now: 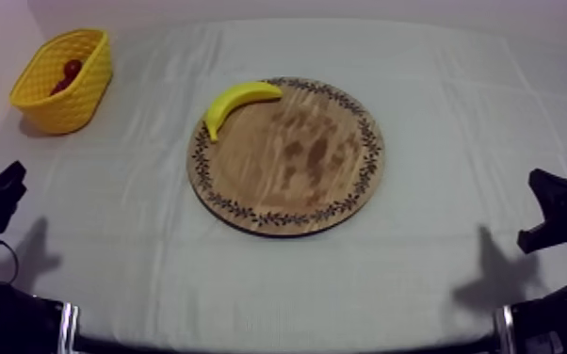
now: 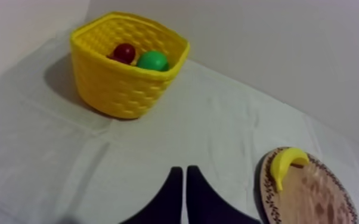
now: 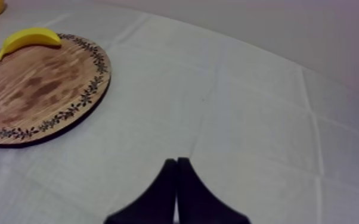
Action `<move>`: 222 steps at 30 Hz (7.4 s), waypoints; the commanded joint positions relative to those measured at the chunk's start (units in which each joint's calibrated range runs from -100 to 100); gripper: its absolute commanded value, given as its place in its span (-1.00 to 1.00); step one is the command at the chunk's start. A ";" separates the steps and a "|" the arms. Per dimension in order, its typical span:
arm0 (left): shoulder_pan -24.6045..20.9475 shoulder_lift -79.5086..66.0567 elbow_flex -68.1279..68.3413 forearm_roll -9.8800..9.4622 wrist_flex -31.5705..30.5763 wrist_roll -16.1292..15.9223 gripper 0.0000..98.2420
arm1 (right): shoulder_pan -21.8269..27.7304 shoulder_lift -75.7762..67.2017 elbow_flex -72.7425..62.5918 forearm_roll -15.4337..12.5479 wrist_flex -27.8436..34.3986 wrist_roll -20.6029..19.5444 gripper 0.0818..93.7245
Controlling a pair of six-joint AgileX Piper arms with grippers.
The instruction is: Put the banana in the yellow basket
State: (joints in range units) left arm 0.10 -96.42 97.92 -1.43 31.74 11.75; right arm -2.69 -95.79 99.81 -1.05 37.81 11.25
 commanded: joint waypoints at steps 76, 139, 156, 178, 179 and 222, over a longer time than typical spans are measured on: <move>20.76 117.89 -108.21 2.17 45.42 -11.68 0.69 | 0.01 0.03 -0.03 0.00 0.02 0.01 -1.00; 18.30 114.40 -105.21 -1.88 51.57 -9.04 -0.78 | 0.08 0.03 -0.03 0.00 0.02 0.01 -1.00; 5.94 102.32 -105.06 -3.80 56.40 -12.47 -0.75 | 0.08 0.03 -0.03 0.00 0.02 0.01 -1.00; -3.42 113.68 -108.96 -2.26 56.32 -16.34 -0.10 | 0.01 0.03 -0.03 0.00 0.02 0.01 -1.00; -3.45 113.73 -108.66 -2.24 56.23 -16.42 -0.01 | 0.01 0.03 -0.03 0.00 0.02 0.01 -1.00; -1.69 47.95 -55.07 -1.96 35.91 -10.94 -0.97 | 0.01 0.03 -0.03 0.00 0.02 0.00 -1.00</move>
State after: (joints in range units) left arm -1.66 -43.16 37.06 -3.64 69.82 0.86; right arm -2.68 -95.79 99.81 -1.05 37.79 11.27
